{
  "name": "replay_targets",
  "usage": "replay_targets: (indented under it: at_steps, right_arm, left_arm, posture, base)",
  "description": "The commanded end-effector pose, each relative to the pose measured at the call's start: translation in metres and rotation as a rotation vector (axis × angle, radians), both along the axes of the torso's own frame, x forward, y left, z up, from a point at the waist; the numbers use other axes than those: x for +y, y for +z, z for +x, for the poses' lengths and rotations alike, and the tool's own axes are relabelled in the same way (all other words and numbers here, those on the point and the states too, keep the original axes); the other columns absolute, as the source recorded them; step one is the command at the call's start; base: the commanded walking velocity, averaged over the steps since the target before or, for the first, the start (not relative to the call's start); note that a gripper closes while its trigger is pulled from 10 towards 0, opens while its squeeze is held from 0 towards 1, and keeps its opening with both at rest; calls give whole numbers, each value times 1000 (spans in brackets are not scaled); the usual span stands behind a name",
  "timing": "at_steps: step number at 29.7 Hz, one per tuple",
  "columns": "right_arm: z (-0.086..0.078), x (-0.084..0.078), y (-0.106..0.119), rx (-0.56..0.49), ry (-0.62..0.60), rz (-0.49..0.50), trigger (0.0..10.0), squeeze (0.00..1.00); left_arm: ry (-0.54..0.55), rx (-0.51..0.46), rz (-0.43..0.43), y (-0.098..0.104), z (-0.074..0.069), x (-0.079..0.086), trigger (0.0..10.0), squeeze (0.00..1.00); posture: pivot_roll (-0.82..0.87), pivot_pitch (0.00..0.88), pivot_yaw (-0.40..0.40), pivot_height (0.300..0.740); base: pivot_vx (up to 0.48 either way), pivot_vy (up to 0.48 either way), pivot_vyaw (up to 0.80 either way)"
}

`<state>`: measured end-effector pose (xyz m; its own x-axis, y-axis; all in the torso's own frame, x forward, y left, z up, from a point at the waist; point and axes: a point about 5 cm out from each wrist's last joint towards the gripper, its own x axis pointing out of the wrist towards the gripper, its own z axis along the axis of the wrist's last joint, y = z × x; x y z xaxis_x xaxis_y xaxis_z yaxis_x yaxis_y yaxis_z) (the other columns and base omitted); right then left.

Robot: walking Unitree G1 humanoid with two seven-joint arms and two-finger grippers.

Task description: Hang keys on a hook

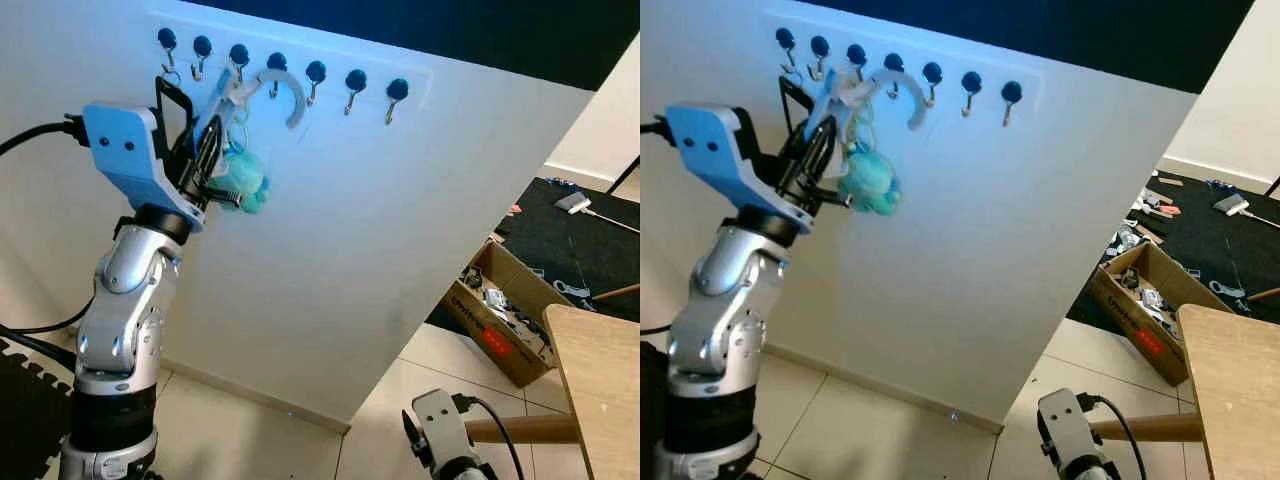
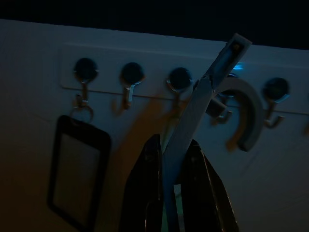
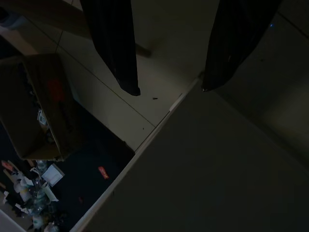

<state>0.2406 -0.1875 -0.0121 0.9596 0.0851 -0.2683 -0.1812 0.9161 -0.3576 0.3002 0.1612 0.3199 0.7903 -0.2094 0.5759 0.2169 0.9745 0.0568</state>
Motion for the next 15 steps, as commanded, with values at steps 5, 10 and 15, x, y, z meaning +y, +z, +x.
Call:
replay_targets:
  at_steps: [5,10,15]
  right_arm:
    - [-7,-4,-6,27,-14,-3,10000,0]
    - [-6,-5,-6,25,-15,-4,10000,0]
    - [-5,-5,-6,24,-13,-5,10000,0]
  left_arm:
    - [11,-1,-2,-2,2,0,10000,0]
    - [2,34,23,-13,2,-6,10000,0]
    - [-18,52,43,-21,2,-13,10000,0]
  posture:
    - [116,172,-93,740]
    - [119,168,-92,740]
    - [119,168,-92,740]
  base:
    - [0,0,0]
    - [0,0,0]
    - [0,0,0]
